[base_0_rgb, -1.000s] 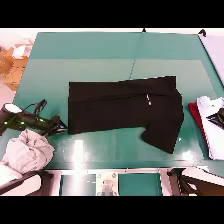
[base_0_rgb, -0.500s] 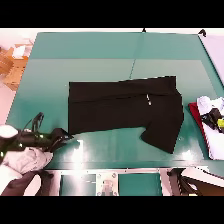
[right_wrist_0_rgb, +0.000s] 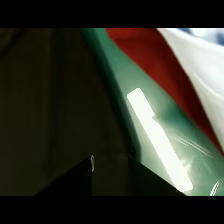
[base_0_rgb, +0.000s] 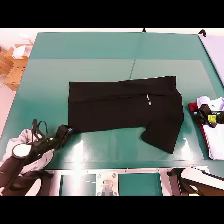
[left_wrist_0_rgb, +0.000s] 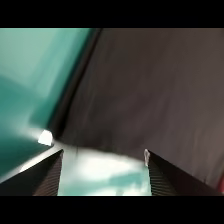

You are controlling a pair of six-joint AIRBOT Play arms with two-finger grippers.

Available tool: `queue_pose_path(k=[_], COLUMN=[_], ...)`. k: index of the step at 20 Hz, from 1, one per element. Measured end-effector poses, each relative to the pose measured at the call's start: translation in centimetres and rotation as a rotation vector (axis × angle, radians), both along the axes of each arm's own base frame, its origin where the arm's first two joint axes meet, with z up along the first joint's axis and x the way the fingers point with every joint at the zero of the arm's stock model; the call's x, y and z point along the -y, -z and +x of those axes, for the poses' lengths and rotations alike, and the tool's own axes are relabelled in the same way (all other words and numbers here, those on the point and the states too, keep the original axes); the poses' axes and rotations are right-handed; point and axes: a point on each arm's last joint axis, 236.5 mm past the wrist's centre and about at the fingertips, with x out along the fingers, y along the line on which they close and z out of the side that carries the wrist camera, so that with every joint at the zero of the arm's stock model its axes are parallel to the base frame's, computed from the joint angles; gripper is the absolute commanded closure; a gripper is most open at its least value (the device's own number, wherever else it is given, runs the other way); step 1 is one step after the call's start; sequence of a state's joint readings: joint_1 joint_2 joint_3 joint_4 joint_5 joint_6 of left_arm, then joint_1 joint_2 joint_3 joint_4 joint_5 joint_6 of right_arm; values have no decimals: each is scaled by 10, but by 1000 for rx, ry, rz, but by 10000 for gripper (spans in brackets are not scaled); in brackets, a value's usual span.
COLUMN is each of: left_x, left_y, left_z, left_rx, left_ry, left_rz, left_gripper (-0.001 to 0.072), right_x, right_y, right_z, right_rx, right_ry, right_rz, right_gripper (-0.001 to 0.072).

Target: Fold the shirts.

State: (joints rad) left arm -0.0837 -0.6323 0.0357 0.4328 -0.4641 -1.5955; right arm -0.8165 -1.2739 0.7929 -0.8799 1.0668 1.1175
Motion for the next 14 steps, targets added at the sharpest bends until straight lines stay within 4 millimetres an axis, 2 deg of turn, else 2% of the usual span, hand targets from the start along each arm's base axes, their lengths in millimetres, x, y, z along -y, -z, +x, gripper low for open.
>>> queue_pose_path(k=[3,6,8,9,10,14], left_x=[0,9,17,21,24,27], left_y=[8,15,16,16,13,6], left_z=[7,10,12,12,14,21], left_rx=[-13,-45,-48,-46,-37,3], left_ry=[-69,-102,-86,-69,-51,-18], left_rz=[5,-8,0,6,13,40], left_gripper=[108,115,565,666,685,685], right_x=[-6,-9,-11,-12,-14,-19], right_y=[-3,-5,-6,-6,-6,-7], right_z=[6,9,9,9,9,4], right_rx=[15,26,27,27,26,15], right_ry=[-3,0,-4,-7,-9,-22], right_rz=[13,24,34,38,44,72], right_gripper=[453,453,453,453,452,452])
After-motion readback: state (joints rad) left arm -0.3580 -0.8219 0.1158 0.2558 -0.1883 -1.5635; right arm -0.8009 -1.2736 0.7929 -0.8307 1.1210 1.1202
